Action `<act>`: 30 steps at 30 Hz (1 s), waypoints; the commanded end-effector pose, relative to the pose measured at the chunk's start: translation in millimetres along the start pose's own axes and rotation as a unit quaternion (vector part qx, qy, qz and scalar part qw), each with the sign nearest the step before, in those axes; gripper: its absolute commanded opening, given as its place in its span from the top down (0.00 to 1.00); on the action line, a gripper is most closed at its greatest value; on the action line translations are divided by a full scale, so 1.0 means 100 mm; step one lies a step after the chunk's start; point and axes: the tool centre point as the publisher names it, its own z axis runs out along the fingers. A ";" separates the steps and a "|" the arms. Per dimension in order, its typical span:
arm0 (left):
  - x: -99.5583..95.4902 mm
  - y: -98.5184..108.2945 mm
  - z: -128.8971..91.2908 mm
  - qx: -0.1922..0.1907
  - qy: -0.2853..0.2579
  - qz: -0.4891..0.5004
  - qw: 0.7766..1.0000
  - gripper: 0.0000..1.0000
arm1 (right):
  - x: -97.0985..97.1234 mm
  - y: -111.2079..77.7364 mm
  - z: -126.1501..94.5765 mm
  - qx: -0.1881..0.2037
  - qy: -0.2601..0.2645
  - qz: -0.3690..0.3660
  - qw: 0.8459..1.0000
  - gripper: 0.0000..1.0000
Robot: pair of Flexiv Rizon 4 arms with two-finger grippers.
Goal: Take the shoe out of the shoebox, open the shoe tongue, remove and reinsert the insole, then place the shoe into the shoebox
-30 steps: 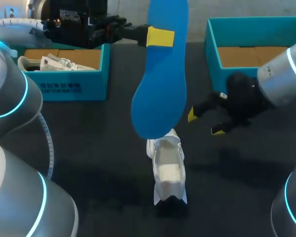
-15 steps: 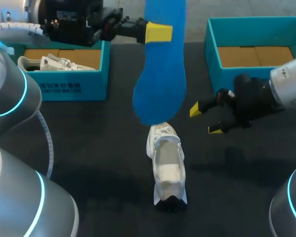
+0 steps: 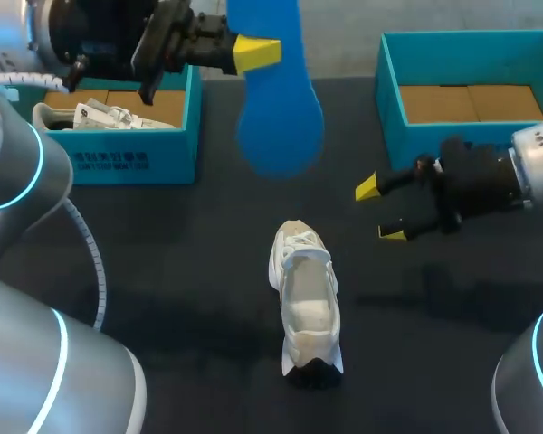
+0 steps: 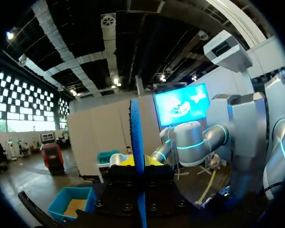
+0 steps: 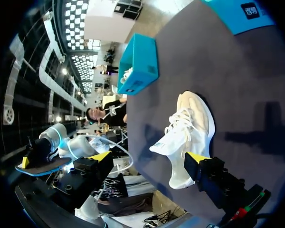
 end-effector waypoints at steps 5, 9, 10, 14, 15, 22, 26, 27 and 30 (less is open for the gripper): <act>0.01 0.04 -0.15 0.005 -0.002 0.221 0.975 1.00 | 0.11 -0.03 -0.10 -0.004 0.013 0.001 1.000 0.00; 0.00 0.08 -0.20 -0.005 -0.012 0.295 0.955 1.00 | 0.15 -0.01 -0.13 -0.007 0.027 0.005 1.000 0.00; 0.00 0.09 -0.21 -0.009 -0.008 0.306 0.952 1.00 | 0.15 -0.01 -0.14 -0.008 0.031 0.008 0.999 0.00; -0.05 0.17 -0.25 -0.036 -0.021 0.344 0.938 1.00 | 0.17 0.02 -0.17 -0.011 0.046 0.014 0.999 0.00; -0.05 0.17 -0.25 -0.036 -0.021 0.344 0.938 1.00 | 0.18 0.03 -0.18 -0.011 0.050 0.015 0.999 0.00; -0.05 0.17 -0.25 -0.036 -0.021 0.344 0.938 1.00 | 0.20 0.05 -0.19 -0.008 0.053 0.018 0.998 0.00; -0.05 0.17 -0.25 -0.036 -0.021 0.344 0.938 1.00 | 0.20 0.05 -0.19 -0.008 0.053 0.018 0.998 0.00; -0.05 0.17 -0.25 -0.036 -0.021 0.344 0.938 1.00 | 0.20 0.05 -0.19 -0.008 0.053 0.018 0.998 0.00; -0.05 0.17 -0.25 -0.036 -0.021 0.344 0.938 1.00 | 0.20 0.05 -0.19 -0.008 0.053 0.018 0.998 0.00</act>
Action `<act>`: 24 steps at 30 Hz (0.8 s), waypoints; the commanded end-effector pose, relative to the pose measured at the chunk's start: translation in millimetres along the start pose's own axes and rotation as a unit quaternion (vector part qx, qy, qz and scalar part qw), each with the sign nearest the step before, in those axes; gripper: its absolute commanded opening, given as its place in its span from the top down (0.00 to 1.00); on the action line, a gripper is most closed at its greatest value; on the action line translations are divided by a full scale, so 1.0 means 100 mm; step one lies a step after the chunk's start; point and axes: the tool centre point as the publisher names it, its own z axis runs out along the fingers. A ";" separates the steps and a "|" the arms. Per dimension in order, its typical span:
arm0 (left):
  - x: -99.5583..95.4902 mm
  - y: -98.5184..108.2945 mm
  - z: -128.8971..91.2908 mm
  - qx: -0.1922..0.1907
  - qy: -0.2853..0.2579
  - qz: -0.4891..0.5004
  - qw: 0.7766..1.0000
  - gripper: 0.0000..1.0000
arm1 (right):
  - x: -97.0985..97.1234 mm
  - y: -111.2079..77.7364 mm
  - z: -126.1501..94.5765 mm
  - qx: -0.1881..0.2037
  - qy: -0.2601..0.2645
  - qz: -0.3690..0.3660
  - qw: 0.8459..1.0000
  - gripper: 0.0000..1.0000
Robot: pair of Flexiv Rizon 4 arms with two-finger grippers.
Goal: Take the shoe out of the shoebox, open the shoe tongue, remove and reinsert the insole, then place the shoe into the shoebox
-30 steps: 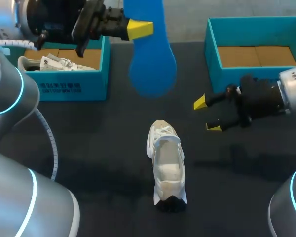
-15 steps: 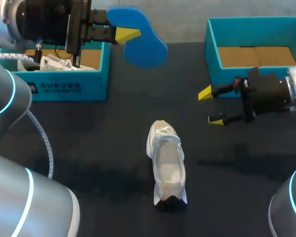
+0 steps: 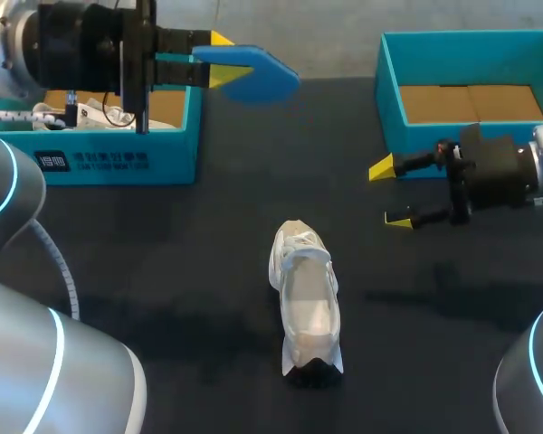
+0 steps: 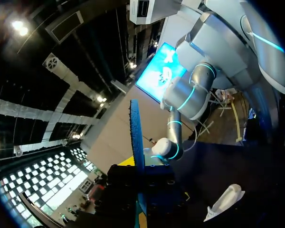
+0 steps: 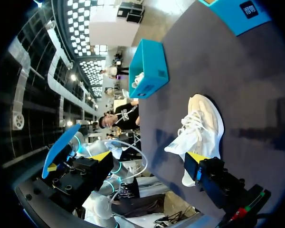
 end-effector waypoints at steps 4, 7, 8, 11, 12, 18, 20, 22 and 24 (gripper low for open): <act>0.03 0.03 0.00 -0.005 0.001 0.048 0.999 1.00 | 0.02 0.03 0.04 0.005 0.012 0.001 1.000 0.00; 0.10 0.11 -0.03 -0.008 -0.014 0.116 0.993 1.00 | 0.05 0.09 0.05 0.007 0.017 0.008 1.000 0.00; 0.13 0.12 -0.03 -0.010 -0.015 0.144 0.989 1.00 | 0.07 0.10 0.04 0.005 0.019 0.012 1.000 0.00; 0.23 0.19 -0.05 -0.029 -0.001 0.233 0.972 1.00 | 0.09 0.15 0.00 0.003 0.039 0.020 0.999 0.00; 0.27 0.24 -0.06 -0.025 0.002 0.245 0.969 1.00 | 0.11 0.17 -0.01 0.003 0.045 0.021 0.999 0.00; 0.52 0.46 -0.14 -0.021 0.015 0.348 0.937 1.00 | 0.19 0.28 -0.08 -0.001 0.054 0.022 0.998 0.00; 0.61 0.53 -0.17 -0.007 0.016 0.374 0.927 1.00 | 0.22 0.30 -0.11 -0.004 0.055 0.020 0.998 0.00; 0.67 0.57 -0.19 -0.015 0.020 0.398 0.917 1.00 | 0.24 0.31 -0.14 -0.005 0.062 0.017 0.998 0.00; 0.67 0.57 -0.19 -0.015 0.020 0.398 0.917 1.00 | 0.24 0.32 -0.15 -0.007 0.066 0.018 0.998 0.00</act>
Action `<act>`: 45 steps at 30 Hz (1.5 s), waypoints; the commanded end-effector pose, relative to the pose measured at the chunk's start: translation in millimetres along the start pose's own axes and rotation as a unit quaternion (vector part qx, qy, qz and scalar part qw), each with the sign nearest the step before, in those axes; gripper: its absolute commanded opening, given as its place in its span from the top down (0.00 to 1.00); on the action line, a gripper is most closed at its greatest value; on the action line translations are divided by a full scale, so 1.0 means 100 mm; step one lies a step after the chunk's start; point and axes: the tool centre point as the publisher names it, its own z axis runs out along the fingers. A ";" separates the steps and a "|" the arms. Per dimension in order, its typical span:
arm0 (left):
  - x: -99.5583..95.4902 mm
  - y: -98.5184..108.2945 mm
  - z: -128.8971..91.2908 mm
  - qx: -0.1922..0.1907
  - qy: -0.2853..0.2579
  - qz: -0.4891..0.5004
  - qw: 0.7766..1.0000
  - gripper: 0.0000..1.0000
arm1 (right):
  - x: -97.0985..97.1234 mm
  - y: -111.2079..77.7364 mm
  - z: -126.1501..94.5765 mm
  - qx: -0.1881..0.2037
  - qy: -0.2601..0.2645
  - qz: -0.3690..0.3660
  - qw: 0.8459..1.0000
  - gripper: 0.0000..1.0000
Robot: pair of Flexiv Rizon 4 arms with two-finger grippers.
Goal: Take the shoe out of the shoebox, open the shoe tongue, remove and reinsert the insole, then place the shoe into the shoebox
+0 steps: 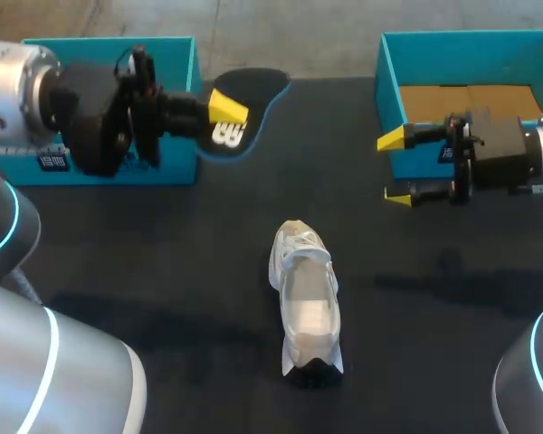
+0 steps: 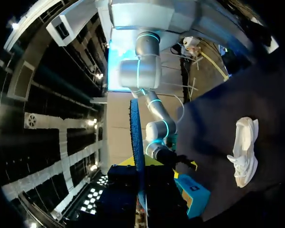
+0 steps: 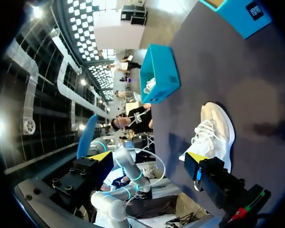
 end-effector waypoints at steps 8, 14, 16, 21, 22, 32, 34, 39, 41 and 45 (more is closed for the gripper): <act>0.15 -0.06 -0.05 -0.001 -0.006 0.096 0.995 1.00 | 0.01 0.01 -0.02 -0.001 0.002 0.000 1.000 0.00; 0.15 -0.06 -0.05 -0.001 -0.006 0.096 0.995 1.00 | 0.01 0.01 -0.02 -0.001 0.002 0.000 1.000 0.00; 0.23 -0.02 -0.03 -0.016 -0.009 0.108 0.994 1.00 | 0.01 0.01 -0.02 -0.001 0.002 0.000 1.000 0.00; 0.59 0.06 0.03 -0.054 0.034 0.202 0.977 1.00 | 0.01 0.01 -0.02 -0.001 0.002 0.000 1.000 0.00; 0.66 0.08 0.03 -0.060 0.029 0.212 0.975 1.00 | 0.01 0.01 -0.02 -0.001 0.002 0.000 1.000 0.00; 1.09 0.14 0.04 -0.075 -0.014 0.287 0.955 1.00 | 0.01 0.01 -0.02 -0.001 0.002 0.000 1.000 0.00; 1.12 0.15 0.04 -0.077 0.000 0.292 0.953 1.00 | 0.01 0.01 -0.02 -0.001 0.002 0.000 1.000 0.00; 1.12 0.15 0.04 -0.077 0.000 0.292 0.953 1.00 | 0.01 0.01 -0.02 -0.001 0.002 0.000 1.000 0.00; 1.12 0.15 0.04 -0.077 0.000 0.292 0.953 1.00 | 0.01 0.01 -0.02 -0.001 0.002 0.000 1.000 0.00; 1.12 0.15 0.04 -0.077 0.000 0.292 0.953 1.00 | 0.01 0.01 -0.02 -0.001 0.002 0.000 1.000 0.00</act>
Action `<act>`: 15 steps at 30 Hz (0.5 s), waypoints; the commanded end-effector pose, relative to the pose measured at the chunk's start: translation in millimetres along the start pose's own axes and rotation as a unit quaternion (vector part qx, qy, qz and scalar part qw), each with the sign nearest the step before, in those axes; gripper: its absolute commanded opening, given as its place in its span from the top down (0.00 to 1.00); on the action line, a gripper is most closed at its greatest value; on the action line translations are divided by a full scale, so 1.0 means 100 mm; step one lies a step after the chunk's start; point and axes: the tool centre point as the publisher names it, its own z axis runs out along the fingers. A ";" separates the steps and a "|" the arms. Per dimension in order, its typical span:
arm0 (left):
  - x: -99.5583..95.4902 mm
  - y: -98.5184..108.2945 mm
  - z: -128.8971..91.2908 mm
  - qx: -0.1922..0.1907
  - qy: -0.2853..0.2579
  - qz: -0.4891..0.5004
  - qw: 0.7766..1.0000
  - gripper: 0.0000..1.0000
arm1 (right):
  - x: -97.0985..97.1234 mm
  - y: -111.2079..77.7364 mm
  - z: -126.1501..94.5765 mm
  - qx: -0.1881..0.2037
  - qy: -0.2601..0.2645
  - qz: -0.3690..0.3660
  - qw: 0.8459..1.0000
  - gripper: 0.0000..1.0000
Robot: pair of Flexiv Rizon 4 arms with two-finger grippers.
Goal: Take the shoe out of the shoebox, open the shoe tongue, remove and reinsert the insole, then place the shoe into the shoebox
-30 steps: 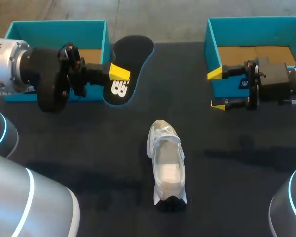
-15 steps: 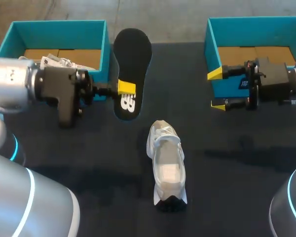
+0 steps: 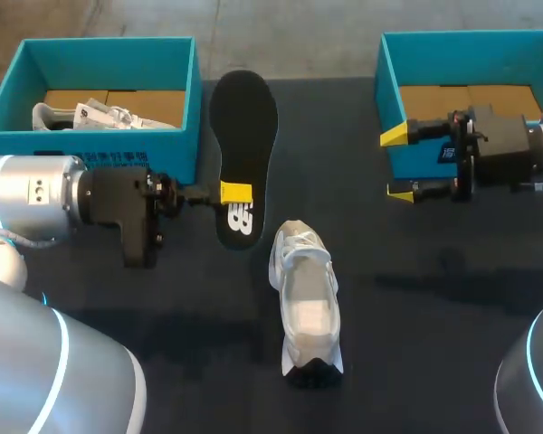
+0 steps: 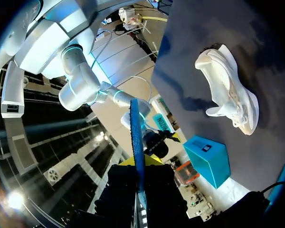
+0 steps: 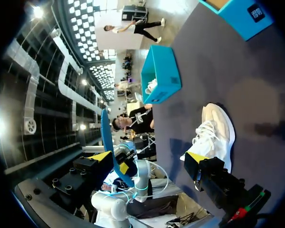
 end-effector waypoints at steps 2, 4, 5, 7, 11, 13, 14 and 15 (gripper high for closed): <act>-0.02 -0.02 0.00 -0.002 0.001 0.001 1.000 1.00 | 0.00 0.00 0.02 -0.001 0.000 0.000 1.000 0.00; -0.02 -0.02 0.00 -0.002 0.001 0.001 1.000 1.00 | 0.00 0.00 0.02 -0.001 0.000 0.000 1.000 0.00; -0.02 -0.02 0.00 -0.002 0.001 0.001 1.000 1.00 | 0.00 0.00 0.02 -0.001 0.000 0.000 1.000 0.00; 0.02 -0.02 0.02 -0.014 -0.005 -0.007 1.000 1.00 | 0.00 0.00 0.02 -0.001 0.000 0.000 1.000 0.00; 0.08 -0.02 0.03 -0.025 -0.016 -0.014 0.999 1.00 | 0.00 0.00 0.02 -0.001 0.000 0.000 1.000 0.00; 0.10 -0.03 0.04 -0.026 -0.025 -0.024 0.999 1.00 | 0.00 0.00 0.02 -0.001 0.000 0.000 1.000 0.00; 0.13 -0.03 0.05 -0.027 -0.023 -0.022 0.999 1.00 | 0.00 0.00 0.02 -0.001 0.000 0.000 1.000 0.00; 0.15 -0.03 0.05 -0.029 -0.024 -0.025 0.999 1.00 | 0.00 0.00 0.02 -0.001 0.000 0.000 1.000 0.00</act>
